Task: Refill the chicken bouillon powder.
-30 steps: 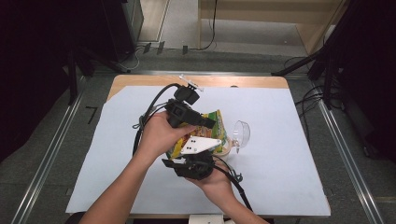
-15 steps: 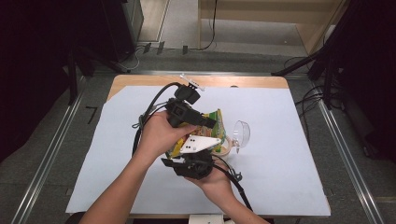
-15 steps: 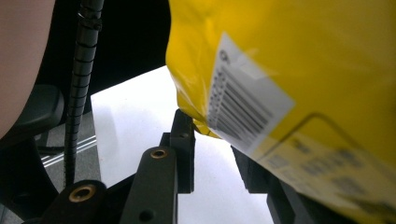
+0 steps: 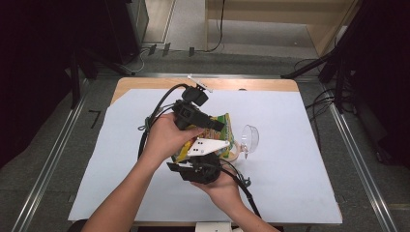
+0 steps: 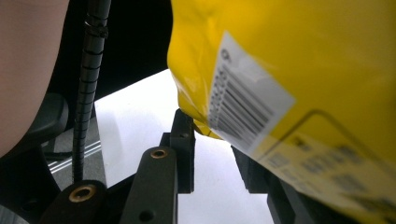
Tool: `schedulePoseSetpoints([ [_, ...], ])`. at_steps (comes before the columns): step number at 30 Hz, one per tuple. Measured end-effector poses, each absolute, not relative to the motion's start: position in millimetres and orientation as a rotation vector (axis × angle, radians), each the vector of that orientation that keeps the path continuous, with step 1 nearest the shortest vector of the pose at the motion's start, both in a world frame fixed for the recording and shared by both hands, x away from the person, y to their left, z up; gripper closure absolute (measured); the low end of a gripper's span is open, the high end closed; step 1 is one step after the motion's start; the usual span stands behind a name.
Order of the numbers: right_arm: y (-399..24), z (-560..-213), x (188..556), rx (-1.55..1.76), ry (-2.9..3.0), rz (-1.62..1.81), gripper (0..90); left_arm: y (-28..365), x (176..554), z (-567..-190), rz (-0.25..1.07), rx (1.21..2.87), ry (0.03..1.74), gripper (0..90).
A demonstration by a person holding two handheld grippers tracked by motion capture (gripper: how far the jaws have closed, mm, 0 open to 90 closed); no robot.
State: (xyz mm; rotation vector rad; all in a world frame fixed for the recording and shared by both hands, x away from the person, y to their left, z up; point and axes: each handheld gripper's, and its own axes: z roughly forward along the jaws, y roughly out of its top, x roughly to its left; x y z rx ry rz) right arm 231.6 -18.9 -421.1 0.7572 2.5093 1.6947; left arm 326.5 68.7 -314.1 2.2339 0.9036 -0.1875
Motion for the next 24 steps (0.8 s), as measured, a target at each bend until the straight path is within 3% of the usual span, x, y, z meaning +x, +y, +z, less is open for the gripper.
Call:
schedulePoseSetpoints([
  [24, -17.9, -420.4, 231.1, 0.716, 2.501, 1.645, 71.0, 73.3, 329.7, -315.7, -0.239, 2.205, 0.928, 74.2],
])
